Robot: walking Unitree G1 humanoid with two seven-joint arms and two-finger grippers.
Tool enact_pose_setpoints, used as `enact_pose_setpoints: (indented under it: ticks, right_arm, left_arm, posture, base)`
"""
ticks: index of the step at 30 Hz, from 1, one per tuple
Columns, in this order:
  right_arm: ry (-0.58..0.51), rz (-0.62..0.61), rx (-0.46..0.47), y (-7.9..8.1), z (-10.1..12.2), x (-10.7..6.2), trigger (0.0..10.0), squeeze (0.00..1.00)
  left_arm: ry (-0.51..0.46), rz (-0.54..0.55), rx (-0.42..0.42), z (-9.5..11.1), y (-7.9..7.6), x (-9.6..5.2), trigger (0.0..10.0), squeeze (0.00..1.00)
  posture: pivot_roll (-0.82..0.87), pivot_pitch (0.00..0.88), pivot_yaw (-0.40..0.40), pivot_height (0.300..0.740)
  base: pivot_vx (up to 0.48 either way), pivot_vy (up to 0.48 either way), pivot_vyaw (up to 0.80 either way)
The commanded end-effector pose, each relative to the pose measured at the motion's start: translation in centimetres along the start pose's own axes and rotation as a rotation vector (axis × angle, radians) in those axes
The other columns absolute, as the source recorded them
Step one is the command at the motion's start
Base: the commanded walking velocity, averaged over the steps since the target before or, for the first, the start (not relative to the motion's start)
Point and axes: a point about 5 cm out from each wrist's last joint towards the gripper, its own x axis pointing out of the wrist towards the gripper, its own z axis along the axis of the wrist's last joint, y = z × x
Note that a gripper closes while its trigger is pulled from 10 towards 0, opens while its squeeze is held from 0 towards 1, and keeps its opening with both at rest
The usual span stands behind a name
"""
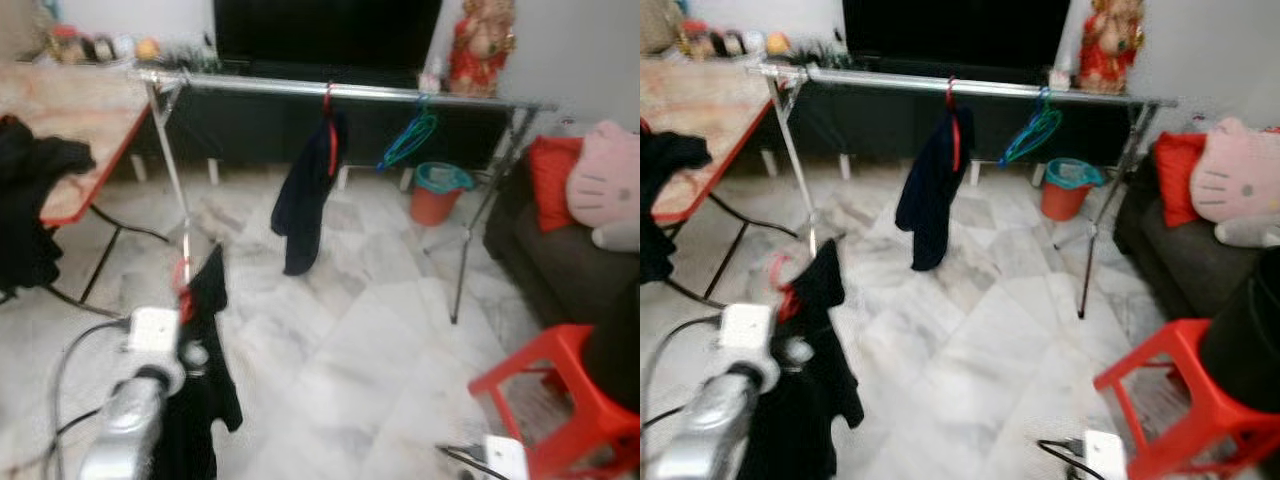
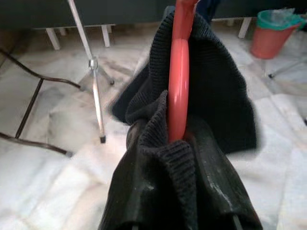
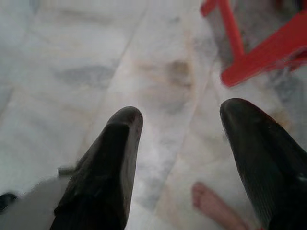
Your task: Hang hanger
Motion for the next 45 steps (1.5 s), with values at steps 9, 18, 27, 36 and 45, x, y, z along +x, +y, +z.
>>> enact_pose_setpoints:
  ticks: [9, 18, 27, 36, 45]
  right_arm:
    - [-0.023, 0.038, -0.012, 0.71, 0.84, 0.17, 10.0, 0.0]
    - [-0.022, 0.062, 0.016, 0.88, 0.99, 0.2, 10.0, 0.0]
    - [-0.02, 0.075, 0.006, 1.09, 1.15, 0.24, 10.0, 0.0]
    - [-0.013, 0.065, 0.0, 1.02, 1.24, 0.28, 10.0, 0.0]
    - [-0.012, 0.067, 0.0, 1.01, 1.28, 0.29, 10.0, 0.0]
  left_arm:
    - [-0.056, 0.036, 0.031, 1.43, 1.16, 0.4, 10.0, 0.0]
    - [-0.056, 0.027, 0.028, 1.51, 0.74, 0.64, 10.0, 0.0]
    - [-0.061, 0.027, 0.029, 1.82, 0.67, 0.87, 10.0, 0.0]
    - [-0.06, 0.026, 0.026, 1.8, 0.55, 0.75, 10.0, 0.0]
    - [-0.057, 0.02, 0.026, 1.82, 0.39, 0.75, 10.0, 0.0]
  posture:
    - [0.07, 0.0, -0.111, 0.74]
    - [0.07, 0.0, -0.117, 0.74]
    - [0.07, 0.0, -0.117, 0.74]
    - [0.07, 0.0, -0.118, 0.74]
    - [0.07, 0.0, -0.117, 0.74]
  base:
    - [0.433, 0.0, 0.0]
    - [0.435, 0.0, 0.15]
    - [0.434, 0.0, 0.0]
    - [0.434, 0.0, 0.0]
    - [0.434, 0.0, 0.0]
